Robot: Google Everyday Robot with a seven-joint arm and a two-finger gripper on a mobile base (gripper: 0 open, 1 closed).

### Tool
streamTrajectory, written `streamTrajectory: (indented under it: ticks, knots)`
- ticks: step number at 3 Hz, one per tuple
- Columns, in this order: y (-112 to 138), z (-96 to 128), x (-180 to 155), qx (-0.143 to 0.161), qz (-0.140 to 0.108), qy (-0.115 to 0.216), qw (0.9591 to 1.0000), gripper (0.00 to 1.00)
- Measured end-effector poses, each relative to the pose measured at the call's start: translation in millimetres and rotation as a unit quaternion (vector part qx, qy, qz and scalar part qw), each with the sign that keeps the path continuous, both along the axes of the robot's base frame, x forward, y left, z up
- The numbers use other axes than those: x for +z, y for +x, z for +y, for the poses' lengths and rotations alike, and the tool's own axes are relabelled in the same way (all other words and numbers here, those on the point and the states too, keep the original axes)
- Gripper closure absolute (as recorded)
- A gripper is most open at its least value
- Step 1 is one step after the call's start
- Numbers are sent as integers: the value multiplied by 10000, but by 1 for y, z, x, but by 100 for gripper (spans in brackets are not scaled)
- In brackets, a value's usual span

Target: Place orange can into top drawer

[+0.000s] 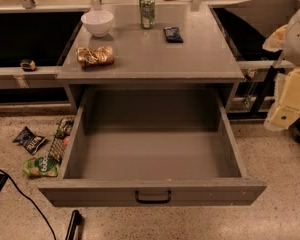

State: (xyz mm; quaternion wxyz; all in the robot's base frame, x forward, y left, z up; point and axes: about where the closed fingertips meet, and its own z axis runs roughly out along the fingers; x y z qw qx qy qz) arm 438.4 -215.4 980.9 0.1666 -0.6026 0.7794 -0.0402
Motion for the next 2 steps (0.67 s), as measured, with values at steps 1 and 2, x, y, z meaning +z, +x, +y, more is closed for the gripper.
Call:
streamTrajectory:
  ticks: [1, 2]
  knots:
    - [0, 0, 0, 0, 0, 0, 10000, 0]
    - [29, 13, -3, -25, -178, 310, 9994, 0]
